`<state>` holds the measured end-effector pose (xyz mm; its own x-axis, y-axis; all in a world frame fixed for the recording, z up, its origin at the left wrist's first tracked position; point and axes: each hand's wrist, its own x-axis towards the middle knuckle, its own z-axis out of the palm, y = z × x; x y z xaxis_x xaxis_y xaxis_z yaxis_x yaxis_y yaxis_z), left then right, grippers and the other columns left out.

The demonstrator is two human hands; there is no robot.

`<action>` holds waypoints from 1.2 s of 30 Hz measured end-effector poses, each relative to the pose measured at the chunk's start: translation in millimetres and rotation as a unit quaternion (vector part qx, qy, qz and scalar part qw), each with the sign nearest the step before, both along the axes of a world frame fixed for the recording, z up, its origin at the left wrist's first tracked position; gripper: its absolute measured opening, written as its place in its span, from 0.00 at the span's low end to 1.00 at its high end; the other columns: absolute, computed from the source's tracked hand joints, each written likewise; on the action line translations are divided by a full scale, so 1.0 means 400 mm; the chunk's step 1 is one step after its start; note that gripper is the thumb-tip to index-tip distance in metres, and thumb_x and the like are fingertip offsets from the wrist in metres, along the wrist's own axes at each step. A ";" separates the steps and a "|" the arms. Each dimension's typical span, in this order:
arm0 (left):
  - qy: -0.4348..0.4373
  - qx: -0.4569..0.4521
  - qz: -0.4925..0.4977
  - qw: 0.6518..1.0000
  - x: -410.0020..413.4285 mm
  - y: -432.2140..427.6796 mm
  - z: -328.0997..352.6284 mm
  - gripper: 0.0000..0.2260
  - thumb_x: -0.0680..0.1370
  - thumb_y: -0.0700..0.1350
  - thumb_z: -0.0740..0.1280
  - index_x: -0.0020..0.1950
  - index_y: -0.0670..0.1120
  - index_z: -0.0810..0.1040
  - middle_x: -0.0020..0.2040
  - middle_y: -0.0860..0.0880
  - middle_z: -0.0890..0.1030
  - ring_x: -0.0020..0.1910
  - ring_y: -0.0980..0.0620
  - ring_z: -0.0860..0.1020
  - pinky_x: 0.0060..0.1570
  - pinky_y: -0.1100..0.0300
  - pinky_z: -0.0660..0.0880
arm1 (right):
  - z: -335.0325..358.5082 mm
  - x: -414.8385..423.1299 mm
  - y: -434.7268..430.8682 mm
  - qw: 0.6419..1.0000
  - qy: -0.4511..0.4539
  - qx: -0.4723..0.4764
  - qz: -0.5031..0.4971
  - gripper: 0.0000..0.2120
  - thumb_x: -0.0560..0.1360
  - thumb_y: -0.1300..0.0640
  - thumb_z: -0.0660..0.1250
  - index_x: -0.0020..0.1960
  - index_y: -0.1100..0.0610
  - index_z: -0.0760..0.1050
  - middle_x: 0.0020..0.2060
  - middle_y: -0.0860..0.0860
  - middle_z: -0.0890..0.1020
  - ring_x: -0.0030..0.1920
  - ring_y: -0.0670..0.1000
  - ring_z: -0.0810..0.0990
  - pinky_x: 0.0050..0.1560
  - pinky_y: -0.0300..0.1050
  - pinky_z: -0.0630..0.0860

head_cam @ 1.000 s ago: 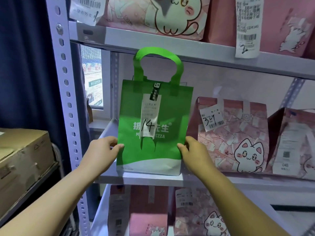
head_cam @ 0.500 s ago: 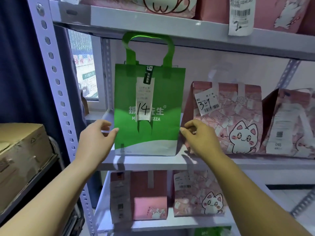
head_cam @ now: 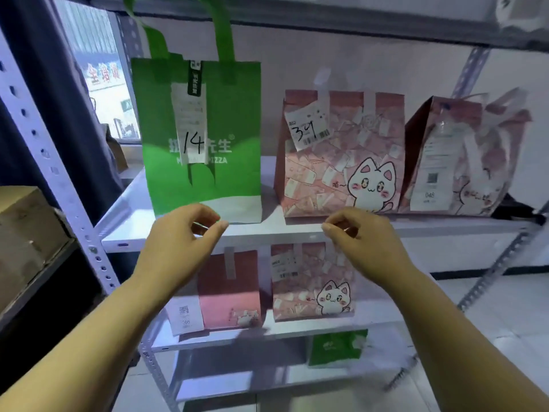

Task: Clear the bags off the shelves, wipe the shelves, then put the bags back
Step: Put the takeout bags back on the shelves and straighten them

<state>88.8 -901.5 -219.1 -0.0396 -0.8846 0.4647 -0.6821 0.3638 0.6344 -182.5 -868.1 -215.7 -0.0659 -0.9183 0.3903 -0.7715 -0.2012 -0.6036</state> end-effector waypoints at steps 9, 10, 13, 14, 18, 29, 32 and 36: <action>-0.029 0.101 -0.025 0.994 -0.280 0.163 -0.152 0.05 0.73 0.53 0.69 0.41 0.53 0.79 0.36 0.59 0.80 0.38 0.63 0.77 0.40 0.60 0.75 | -0.131 -0.292 0.178 0.993 0.020 0.110 -0.034 0.04 0.75 0.49 0.65 0.44 0.48 0.77 0.37 0.40 0.79 0.38 0.40 0.77 0.42 0.41 0.76; -0.033 0.113 -0.029 0.993 -0.314 0.186 -0.173 0.05 0.74 0.52 0.69 0.41 0.53 0.79 0.36 0.58 0.80 0.38 0.62 0.77 0.39 0.60 0.75 | -0.150 -0.326 0.201 0.991 0.020 0.124 -0.036 0.04 0.75 0.48 0.65 0.44 0.47 0.76 0.37 0.40 0.79 0.39 0.40 0.77 0.42 0.41 0.76; -0.030 0.149 -0.042 0.987 -0.411 0.256 -0.240 0.03 0.74 0.50 0.69 0.41 0.54 0.79 0.38 0.58 0.80 0.37 0.63 0.76 0.35 0.66 0.71 | -0.213 -0.417 0.270 0.987 0.023 0.154 -0.040 0.03 0.75 0.48 0.65 0.43 0.46 0.75 0.36 0.39 0.79 0.39 0.39 0.76 0.38 0.37 0.73; -0.021 0.160 -0.044 0.986 -0.441 0.277 -0.263 0.03 0.74 0.50 0.69 0.40 0.54 0.78 0.37 0.59 0.80 0.37 0.64 0.76 0.34 0.68 0.69 | -0.234 -0.445 0.291 0.986 0.024 0.160 -0.042 0.04 0.75 0.47 0.65 0.43 0.46 0.76 0.36 0.39 0.79 0.38 0.39 0.76 0.38 0.36 0.72; 0.019 0.217 -0.039 0.975 -0.544 0.355 -0.358 0.06 0.73 0.49 0.70 0.37 0.53 0.77 0.35 0.56 0.80 0.36 0.62 0.77 0.33 0.69 0.68 | -0.324 -0.543 0.365 0.979 0.019 0.194 -0.054 0.06 0.75 0.48 0.66 0.44 0.50 0.77 0.38 0.43 0.80 0.40 0.44 0.78 0.43 0.43 0.77; -0.003 0.339 -0.010 0.941 -0.660 0.350 -0.688 0.06 0.73 0.51 0.68 0.36 0.56 0.77 0.36 0.60 0.80 0.37 0.65 0.76 0.31 0.69 0.65 | -0.670 -0.661 0.373 0.949 -0.039 0.291 -0.110 0.06 0.74 0.50 0.65 0.42 0.50 0.77 0.36 0.44 0.81 0.40 0.48 0.79 0.41 0.45 0.76; 0.009 0.361 -0.007 0.933 -0.672 0.296 -0.818 0.06 0.73 0.51 0.68 0.36 0.56 0.77 0.37 0.59 0.80 0.38 0.62 0.77 0.32 0.66 0.68 | -0.803 -0.663 0.318 0.946 -0.044 0.299 -0.115 0.06 0.74 0.50 0.65 0.42 0.51 0.78 0.37 0.44 0.81 0.40 0.48 0.79 0.41 0.44 0.76; 0.002 0.358 -0.001 0.934 -0.684 0.214 -1.013 0.06 0.73 0.49 0.68 0.36 0.55 0.78 0.36 0.59 0.80 0.38 0.62 0.77 0.34 0.66 0.68 | -1.001 -0.671 0.240 0.949 -0.021 0.291 -0.119 0.05 0.75 0.52 0.65 0.42 0.51 0.77 0.37 0.44 0.81 0.39 0.47 0.78 0.39 0.42 0.73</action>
<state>-184.7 -815.7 -624.1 -0.0414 -0.9685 -0.2454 -0.6784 -0.1531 0.7185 -450.8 -772.0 -616.0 -0.3032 -0.9346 -0.1859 -0.7265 0.3530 -0.5896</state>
